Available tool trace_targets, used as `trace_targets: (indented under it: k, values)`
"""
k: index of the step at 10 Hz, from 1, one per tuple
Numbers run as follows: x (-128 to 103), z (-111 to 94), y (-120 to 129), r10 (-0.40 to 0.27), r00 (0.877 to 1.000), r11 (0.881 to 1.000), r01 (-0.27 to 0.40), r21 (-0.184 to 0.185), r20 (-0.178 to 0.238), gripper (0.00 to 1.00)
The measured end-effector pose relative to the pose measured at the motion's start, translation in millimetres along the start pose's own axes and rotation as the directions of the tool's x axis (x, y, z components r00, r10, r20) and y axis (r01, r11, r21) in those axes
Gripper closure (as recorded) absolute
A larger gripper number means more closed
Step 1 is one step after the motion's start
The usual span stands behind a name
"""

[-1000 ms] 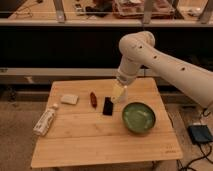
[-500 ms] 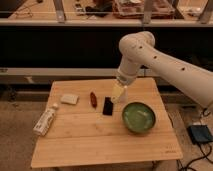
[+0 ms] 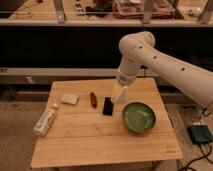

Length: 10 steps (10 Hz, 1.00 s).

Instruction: Move the arm in a circular motion

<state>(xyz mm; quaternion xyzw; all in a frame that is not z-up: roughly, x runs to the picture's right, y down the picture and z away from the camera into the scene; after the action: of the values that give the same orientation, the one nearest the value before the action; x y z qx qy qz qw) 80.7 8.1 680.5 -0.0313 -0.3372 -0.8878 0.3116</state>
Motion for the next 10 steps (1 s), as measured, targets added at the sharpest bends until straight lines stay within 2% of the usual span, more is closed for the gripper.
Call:
trace_targets:
  k: [1, 3, 4, 5, 7, 8, 9, 10]
  values:
    - [2, -1, -3, -0.012, 1.0, 1.0, 0.012, 0.0, -0.002, 0.2]
    - [23, -1, -21, -0.09, 0.996, 0.996, 0.09, 0.01, -0.02, 0.2]
    - [49, -3, -40, -0.174, 0.984, 0.984, 0.175, 0.028, -0.047, 0.2]
    - [76, -7, -57, -0.255, 0.964, 0.965, 0.258, 0.039, -0.077, 0.2]
    - [112, -8, -66, -0.335, 0.936, 0.94, 0.34, 0.036, -0.103, 0.2]
    - [127, -4, -53, -0.339, 0.935, 0.939, 0.343, 0.027, -0.104, 0.2]
    - [136, -1, -40, -0.327, 0.94, 0.943, 0.331, 0.023, -0.101, 0.2]
    - [140, 6, -14, -0.288, 0.953, 0.957, 0.291, 0.02, -0.091, 0.2]
